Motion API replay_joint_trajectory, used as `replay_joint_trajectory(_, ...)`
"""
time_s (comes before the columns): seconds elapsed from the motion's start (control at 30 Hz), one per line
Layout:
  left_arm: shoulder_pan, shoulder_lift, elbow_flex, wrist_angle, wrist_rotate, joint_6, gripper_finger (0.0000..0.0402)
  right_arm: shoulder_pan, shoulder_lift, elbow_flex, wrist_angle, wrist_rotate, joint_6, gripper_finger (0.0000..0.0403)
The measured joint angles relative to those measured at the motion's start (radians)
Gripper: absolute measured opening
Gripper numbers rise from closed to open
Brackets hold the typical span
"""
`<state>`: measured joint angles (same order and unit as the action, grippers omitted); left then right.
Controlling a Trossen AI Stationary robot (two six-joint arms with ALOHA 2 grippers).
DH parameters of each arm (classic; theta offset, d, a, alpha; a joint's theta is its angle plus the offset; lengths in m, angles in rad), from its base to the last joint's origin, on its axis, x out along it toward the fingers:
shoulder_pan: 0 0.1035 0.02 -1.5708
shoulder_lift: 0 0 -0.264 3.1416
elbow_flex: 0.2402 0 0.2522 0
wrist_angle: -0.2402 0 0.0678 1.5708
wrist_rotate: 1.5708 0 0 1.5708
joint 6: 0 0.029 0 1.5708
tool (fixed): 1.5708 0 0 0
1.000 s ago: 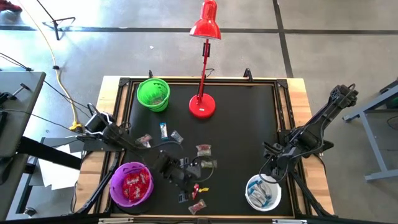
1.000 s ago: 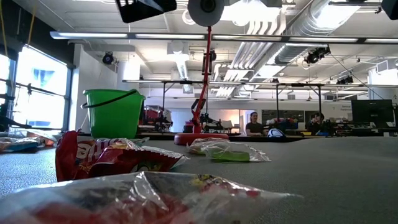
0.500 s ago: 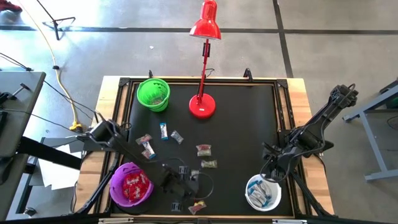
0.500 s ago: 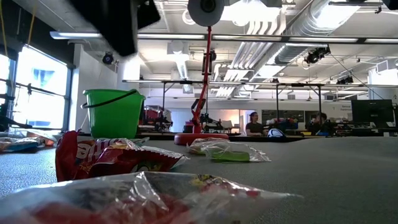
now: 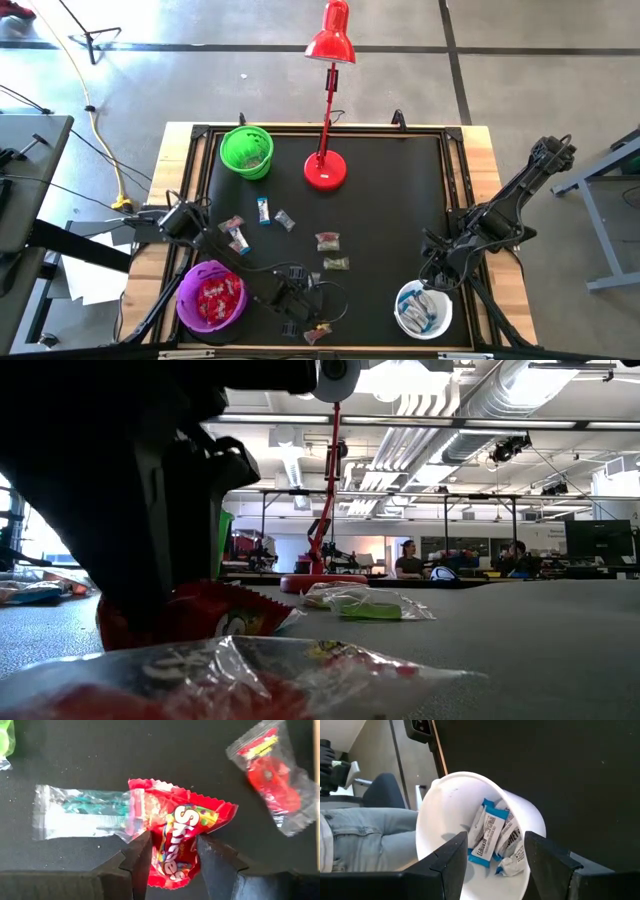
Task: Sort candy
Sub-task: Put the red candy into the purple bucket
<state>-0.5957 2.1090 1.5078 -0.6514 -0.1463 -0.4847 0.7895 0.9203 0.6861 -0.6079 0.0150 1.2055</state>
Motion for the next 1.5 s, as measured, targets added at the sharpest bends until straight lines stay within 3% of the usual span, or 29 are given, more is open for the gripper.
replay_joint_trajectory(0.3, 0.007, 0.009, 0.001, 0.001, -0.001, -0.117, 0.0132, 0.0, 0.0, 0.0, 0.0, 0.0, -0.019, 0.0192)
replay_joint_trajectory(0.6, 0.008, 0.005, 0.001, 0.0, 0.008, -0.212, 0.0012, 0.0, 0.0, 0.0, -0.001, 0.014, -0.044, 0.0192)
replay_joint_trajectory(0.97, 0.005, 0.006, 0.155, -0.078, 0.065, -0.23, 0.0002, 0.0, 0.0, 0.0, -0.001, 0.018, -0.047, 0.0192)
replay_joint_trajectory(1.07, 0.005, 0.006, 0.234, -0.177, 0.062, -0.21, 0.0001, 0.0, 0.0, 0.0, -0.001, 0.018, -0.047, 0.0192)
replay_joint_trajectory(1.23, 0.006, 0.005, 0.33, -0.487, 0.049, -0.22, 0.0, 0.0, 0.0, 0.0, -0.002, 0.018, -0.062, 0.0192)
replay_joint_trajectory(1.5, 0.006, 0.005, 0.51, -0.928, 0.036, -0.341, 0.0, 0.0, 0.0, 0.0, -0.005, 0.018, -0.087, 0.0192)
